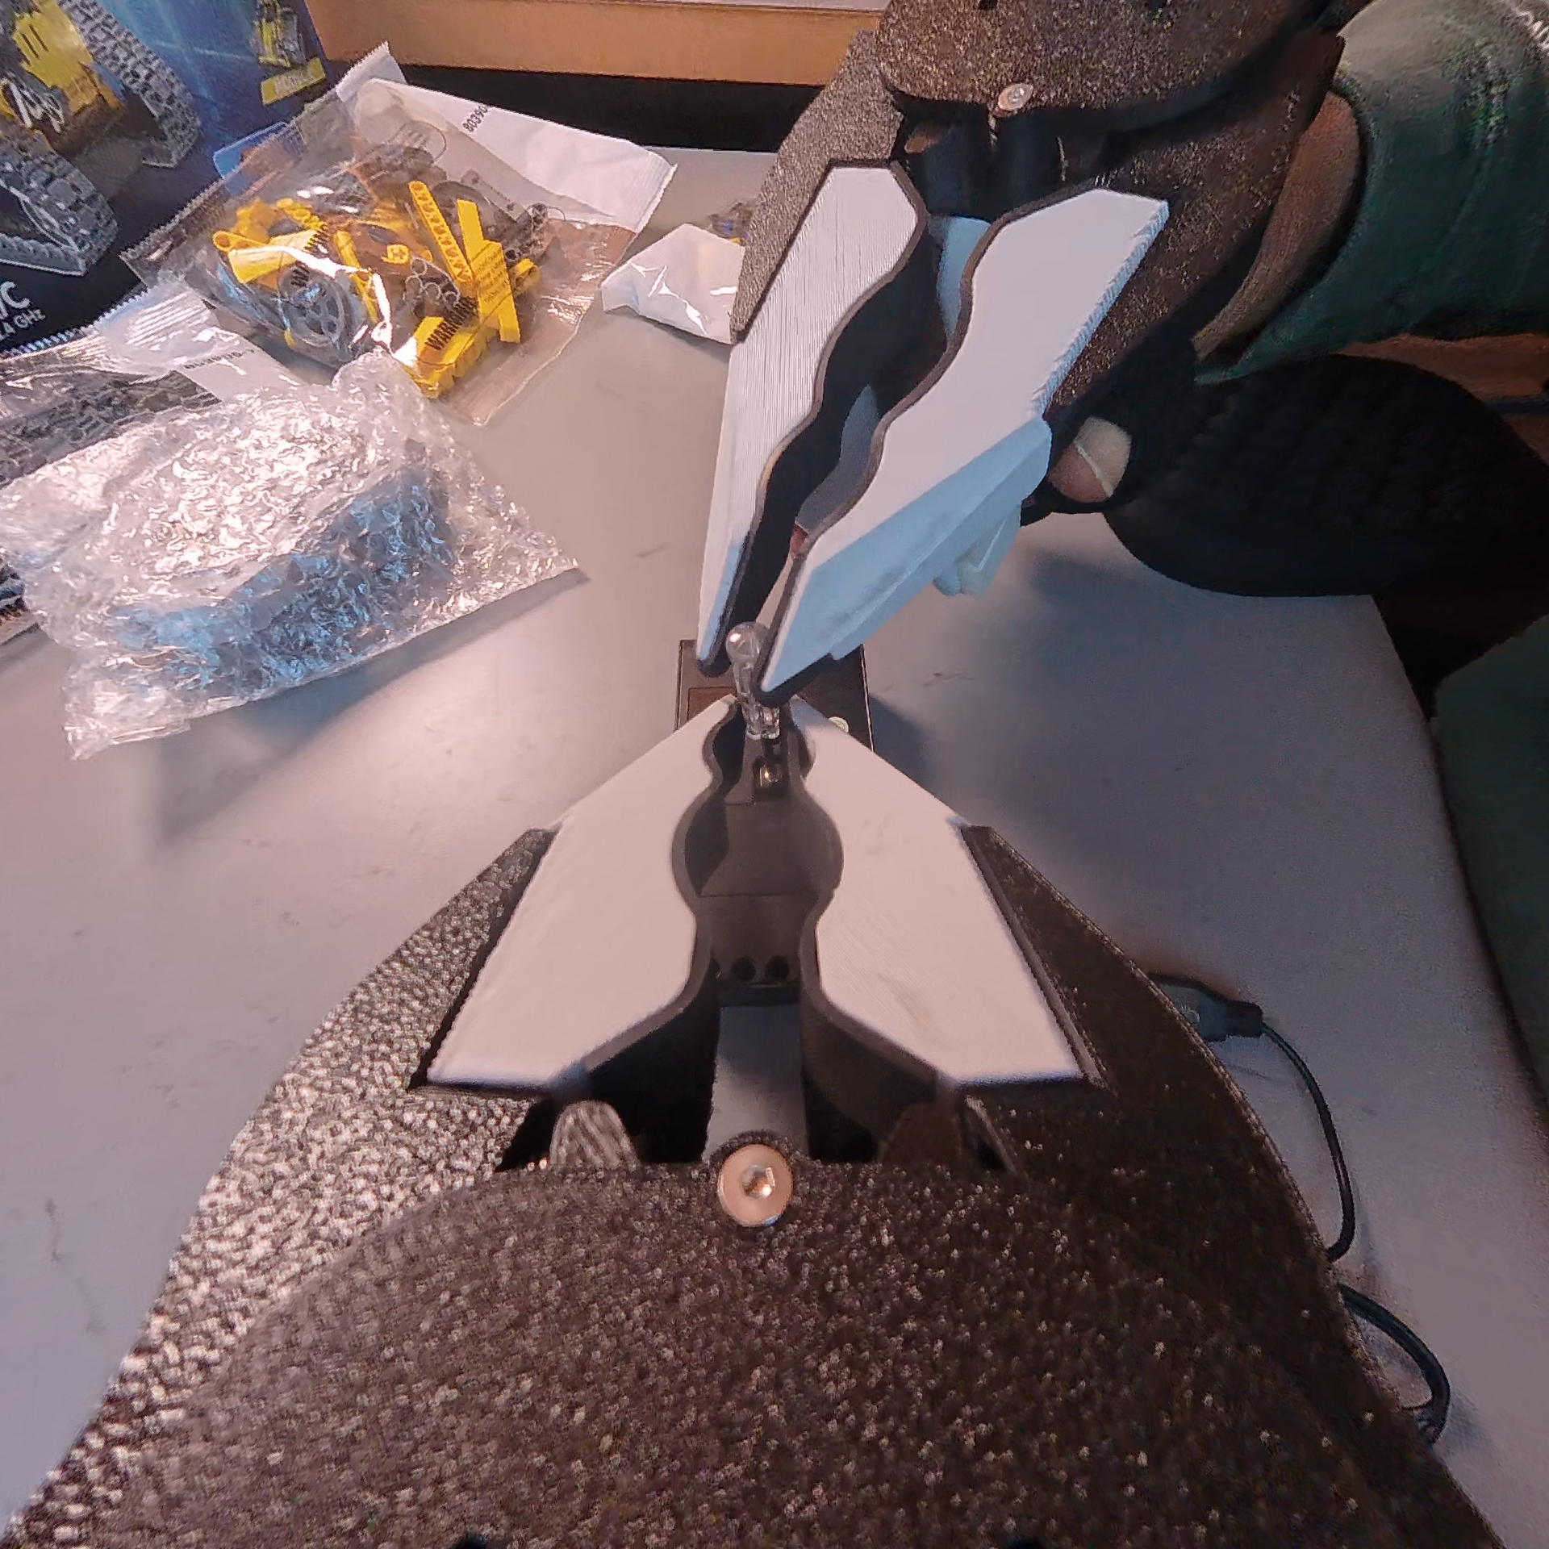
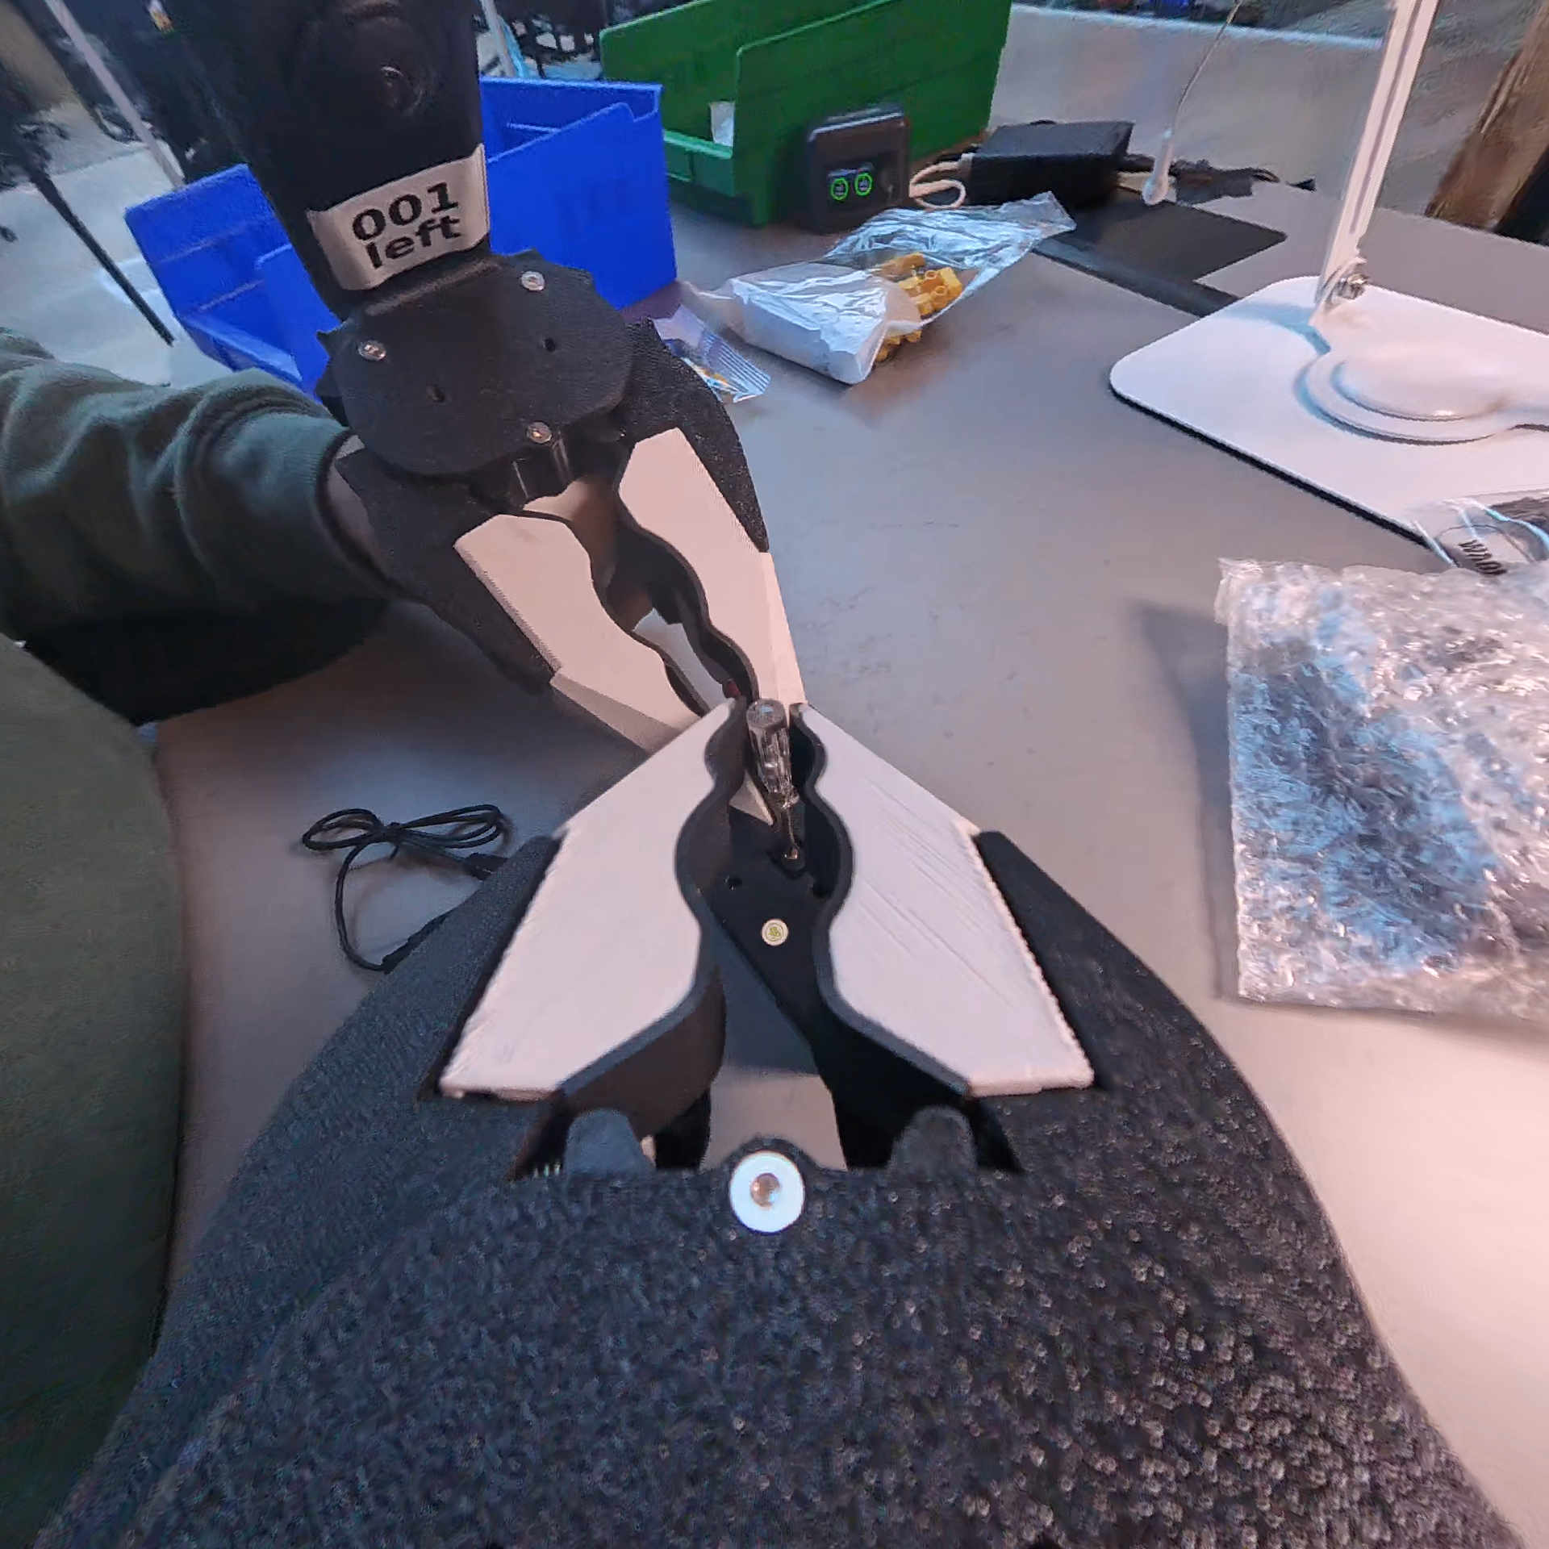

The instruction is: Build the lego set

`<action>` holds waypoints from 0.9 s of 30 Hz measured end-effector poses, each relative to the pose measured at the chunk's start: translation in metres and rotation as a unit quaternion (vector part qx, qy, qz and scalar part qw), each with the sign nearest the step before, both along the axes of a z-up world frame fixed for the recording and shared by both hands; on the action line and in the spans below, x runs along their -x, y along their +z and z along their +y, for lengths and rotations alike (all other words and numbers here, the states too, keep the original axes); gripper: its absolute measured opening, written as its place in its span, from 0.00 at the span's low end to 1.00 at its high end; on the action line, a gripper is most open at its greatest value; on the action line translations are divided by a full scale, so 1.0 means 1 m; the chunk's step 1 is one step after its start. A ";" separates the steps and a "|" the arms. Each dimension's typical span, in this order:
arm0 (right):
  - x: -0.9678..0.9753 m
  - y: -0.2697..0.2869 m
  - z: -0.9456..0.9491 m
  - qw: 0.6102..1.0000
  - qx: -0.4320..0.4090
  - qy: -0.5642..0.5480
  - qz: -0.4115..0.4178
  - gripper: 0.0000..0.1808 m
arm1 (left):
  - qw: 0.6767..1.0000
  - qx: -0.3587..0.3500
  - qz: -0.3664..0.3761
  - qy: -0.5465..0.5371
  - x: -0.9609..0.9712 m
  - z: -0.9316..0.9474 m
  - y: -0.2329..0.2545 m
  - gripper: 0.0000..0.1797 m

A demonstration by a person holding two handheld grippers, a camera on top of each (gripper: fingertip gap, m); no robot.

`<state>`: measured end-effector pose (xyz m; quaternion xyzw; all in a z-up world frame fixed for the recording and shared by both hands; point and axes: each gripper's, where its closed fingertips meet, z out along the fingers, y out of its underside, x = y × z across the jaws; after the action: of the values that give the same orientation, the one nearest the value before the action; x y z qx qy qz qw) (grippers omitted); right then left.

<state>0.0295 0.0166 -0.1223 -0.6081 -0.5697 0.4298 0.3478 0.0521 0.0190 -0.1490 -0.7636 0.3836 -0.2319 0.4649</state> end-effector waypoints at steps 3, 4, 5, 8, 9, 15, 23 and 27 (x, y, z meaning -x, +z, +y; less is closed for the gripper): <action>0.001 -0.001 0.001 0.999 -0.025 0.029 -0.013 0.04 | 1.000 0.003 -0.002 -0.001 0.001 0.001 0.000 0.04; 0.001 -0.001 0.001 0.998 -0.034 0.054 -0.020 0.04 | 1.000 0.002 -0.001 -0.006 0.001 0.000 0.000 0.04; 0.001 -0.001 -0.001 0.995 -0.035 0.088 -0.030 0.04 | 1.000 0.001 -0.001 -0.014 0.001 0.000 0.000 0.04; -0.001 -0.002 -0.004 0.974 -0.044 0.214 -0.055 0.04 | 0.999 0.013 -0.028 -0.044 -0.002 -0.004 0.002 0.08; -0.003 -0.002 -0.007 0.963 -0.046 0.258 -0.062 0.04 | 0.998 0.014 -0.038 -0.053 -0.002 -0.005 0.004 0.08; -0.003 -0.003 -0.009 0.916 -0.017 0.387 -0.106 0.04 | 0.997 0.012 -0.028 -0.068 0.000 -0.003 0.002 0.05; -0.005 -0.002 0.001 0.968 -0.055 0.233 -0.076 0.11 | 0.999 -0.002 -0.011 -0.030 -0.002 0.002 0.002 0.04; -0.004 0.003 0.001 0.996 -0.035 0.085 -0.018 0.11 | 1.000 -0.003 -0.004 -0.007 -0.003 0.004 0.001 0.04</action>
<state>0.0335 0.0177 -0.1197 -0.5525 -0.6404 0.4266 0.3202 0.0552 0.0232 -0.1476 -0.7586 0.3879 -0.2373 0.4667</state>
